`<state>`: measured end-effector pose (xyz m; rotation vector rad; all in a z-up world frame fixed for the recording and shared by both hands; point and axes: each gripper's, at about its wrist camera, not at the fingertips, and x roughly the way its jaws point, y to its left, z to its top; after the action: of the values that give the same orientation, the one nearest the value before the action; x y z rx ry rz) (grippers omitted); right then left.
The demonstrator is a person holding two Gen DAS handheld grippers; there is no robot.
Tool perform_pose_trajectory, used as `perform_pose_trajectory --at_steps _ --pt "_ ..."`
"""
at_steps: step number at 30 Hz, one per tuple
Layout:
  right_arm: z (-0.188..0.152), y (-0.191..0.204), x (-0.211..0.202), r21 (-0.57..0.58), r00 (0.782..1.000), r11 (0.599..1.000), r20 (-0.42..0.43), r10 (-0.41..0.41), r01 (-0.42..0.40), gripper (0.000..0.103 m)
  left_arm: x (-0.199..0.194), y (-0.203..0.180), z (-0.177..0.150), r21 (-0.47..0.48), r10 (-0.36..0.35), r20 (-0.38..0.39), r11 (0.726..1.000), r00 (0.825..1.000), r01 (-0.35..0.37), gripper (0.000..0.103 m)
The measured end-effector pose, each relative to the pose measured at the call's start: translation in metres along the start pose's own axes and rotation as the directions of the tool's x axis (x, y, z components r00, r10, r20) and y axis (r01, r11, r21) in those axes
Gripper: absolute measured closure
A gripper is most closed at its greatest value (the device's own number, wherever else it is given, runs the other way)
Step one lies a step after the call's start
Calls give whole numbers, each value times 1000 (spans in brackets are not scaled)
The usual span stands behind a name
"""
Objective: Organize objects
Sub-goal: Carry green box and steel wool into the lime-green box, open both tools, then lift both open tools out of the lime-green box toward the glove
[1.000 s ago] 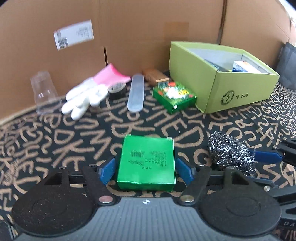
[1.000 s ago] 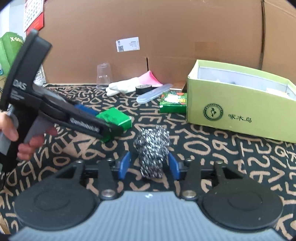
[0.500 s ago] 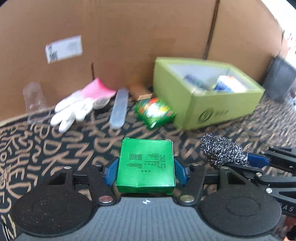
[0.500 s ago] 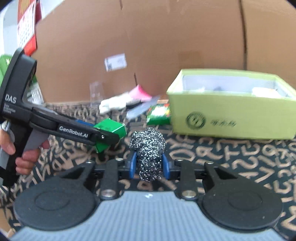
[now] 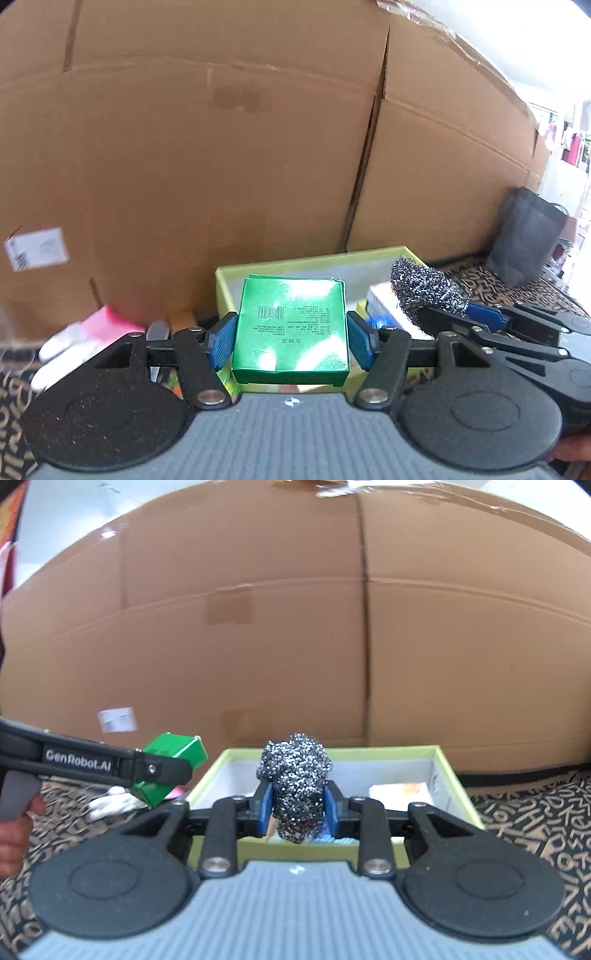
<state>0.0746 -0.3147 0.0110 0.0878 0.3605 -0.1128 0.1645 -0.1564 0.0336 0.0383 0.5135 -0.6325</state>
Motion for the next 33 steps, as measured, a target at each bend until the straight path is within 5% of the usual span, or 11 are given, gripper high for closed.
perform_pose_trajectory --at_steps 11,14,15,18,24,33 --pt "11 -36 98 -73 994 996 -96 -60 53 74 71 -4 13 -2 35 -33 999 999 -35 38" --pt "9 -37 118 -105 991 994 -125 -55 42 62 76 0 11 4 8 -28 1000 1000 -8 34" --pt "7 -37 121 -113 989 993 -136 -53 38 51 75 2 9 0 -12 -29 1000 1000 12 23" --pt "2 -39 108 -118 993 991 -92 -74 63 33 66 9 2 -36 -15 -7 999 1000 14 10" --pt "-15 -39 69 -118 993 987 -31 -110 105 1 54 15 -12 -61 60 10 996 998 -59 8" --pt "-8 -24 30 -85 997 994 -23 -68 66 0 20 11 -19 -64 112 7 992 994 -111 8"
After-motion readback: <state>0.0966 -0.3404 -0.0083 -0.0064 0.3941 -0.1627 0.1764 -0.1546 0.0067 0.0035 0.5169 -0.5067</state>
